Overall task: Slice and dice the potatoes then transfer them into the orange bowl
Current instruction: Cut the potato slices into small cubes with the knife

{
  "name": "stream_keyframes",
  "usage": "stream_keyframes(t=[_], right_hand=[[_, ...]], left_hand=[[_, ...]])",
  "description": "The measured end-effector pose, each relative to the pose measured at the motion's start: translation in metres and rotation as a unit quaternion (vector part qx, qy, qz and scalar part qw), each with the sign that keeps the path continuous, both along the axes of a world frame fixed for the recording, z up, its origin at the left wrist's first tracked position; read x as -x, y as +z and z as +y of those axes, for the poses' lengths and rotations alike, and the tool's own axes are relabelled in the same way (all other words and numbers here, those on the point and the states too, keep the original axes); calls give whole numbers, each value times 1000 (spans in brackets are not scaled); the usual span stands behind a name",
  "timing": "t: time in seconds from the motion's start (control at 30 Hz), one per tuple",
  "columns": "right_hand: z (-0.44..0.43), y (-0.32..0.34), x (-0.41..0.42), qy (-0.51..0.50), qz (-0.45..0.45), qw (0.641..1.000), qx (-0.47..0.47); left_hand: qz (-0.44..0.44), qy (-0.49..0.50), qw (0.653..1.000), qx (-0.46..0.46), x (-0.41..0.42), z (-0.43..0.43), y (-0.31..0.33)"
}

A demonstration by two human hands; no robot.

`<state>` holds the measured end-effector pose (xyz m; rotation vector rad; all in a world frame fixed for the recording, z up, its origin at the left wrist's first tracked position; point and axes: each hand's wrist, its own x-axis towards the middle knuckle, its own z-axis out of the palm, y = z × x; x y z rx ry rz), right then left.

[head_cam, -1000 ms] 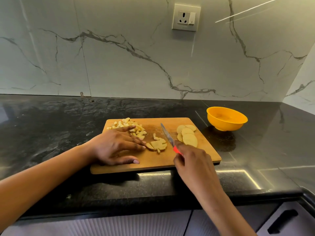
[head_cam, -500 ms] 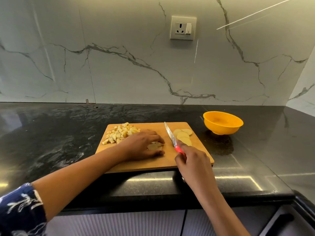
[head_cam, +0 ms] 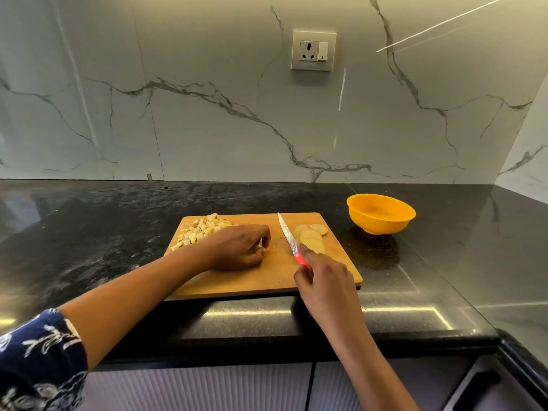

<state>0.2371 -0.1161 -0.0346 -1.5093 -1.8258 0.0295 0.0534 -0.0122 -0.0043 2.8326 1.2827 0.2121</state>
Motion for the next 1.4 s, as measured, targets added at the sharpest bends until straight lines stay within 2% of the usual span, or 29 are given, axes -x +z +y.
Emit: stream_keyframes(t=[0.27,0.47,0.53,0.6,0.67,0.73,0.8,0.87,1.0,1.1,1.17,1.3,1.4], right_hand=[[1,-1,-1,7,5,1000,-4],[1,-1,-1,5,10,1000,-7],[1,-2,0,2,9,1000,-8],[1,-1,0,2,9,1000,-6],[0,-1,0,3,12,1000,-8],[-1,0,-1,2,13,1000,-7],[-1,0,-1,0,16,1000,-4],[-1,1,0,-1,18,1000,-5],[-1,1,0,0,16,1000,-3],[0,0,0,-2,15,1000,-11],[1,-2,-1,-1,19,1000,-12],[2,-2,0,0,25,1000,-16],[2,-2,0,1,24,1000,-14]], left_hand=[[-67,8,979,-193,40,13,6],[-226,103,965,-84,71,16,14],[-309,117,940,-86,74,15,17],[-350,88,928,-99,75,12,19],[-308,5,948,-83,68,7,18],[-179,-72,979,-66,52,3,8],[-23,-97,991,-90,29,3,-1],[35,-92,988,-122,17,7,-3],[28,-96,970,-220,24,23,2],[51,-38,971,-230,38,32,7],[37,3,972,-233,49,37,11],[-74,95,973,-198,73,47,17],[-174,70,969,-163,82,42,20]])
